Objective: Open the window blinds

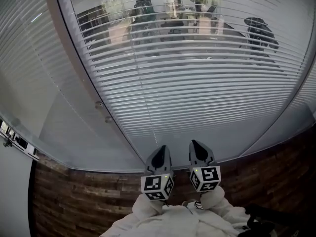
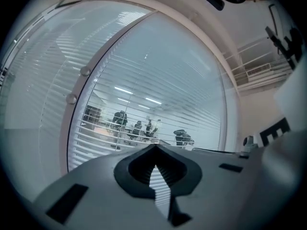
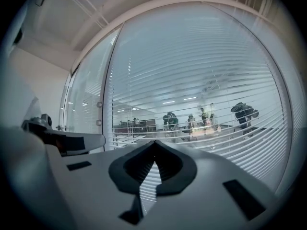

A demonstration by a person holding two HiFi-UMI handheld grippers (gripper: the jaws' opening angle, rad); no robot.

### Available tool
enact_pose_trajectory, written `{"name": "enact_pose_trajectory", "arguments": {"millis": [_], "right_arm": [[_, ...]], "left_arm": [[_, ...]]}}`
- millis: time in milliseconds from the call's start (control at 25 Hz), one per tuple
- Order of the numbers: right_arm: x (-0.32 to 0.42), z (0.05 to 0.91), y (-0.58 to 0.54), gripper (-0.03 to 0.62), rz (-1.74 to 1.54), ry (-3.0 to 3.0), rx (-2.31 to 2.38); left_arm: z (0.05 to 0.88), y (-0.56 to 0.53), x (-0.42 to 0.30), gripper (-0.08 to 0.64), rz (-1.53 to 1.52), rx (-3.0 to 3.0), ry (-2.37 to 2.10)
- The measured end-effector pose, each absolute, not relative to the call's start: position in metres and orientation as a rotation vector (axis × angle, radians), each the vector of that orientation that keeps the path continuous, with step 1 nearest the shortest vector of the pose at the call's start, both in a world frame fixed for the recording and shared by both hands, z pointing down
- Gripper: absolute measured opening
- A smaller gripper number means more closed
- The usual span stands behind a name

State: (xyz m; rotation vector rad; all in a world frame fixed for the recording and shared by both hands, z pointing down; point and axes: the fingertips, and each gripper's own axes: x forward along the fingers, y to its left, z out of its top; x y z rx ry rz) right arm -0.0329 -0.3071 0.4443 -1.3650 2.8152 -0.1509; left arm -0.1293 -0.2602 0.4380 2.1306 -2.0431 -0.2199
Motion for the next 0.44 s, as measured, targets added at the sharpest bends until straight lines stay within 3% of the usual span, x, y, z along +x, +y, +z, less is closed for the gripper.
{"name": "enact_pose_trajectory", "arguments": {"millis": [440], "right_arm": [[-0.028,0.4419,-0.3094,0.011,-0.149,2.812,-1.367]], "left_arm": [[0.4402,-0.2623,-0.1297,0.0,-0.211,2.111,-2.045]]}}
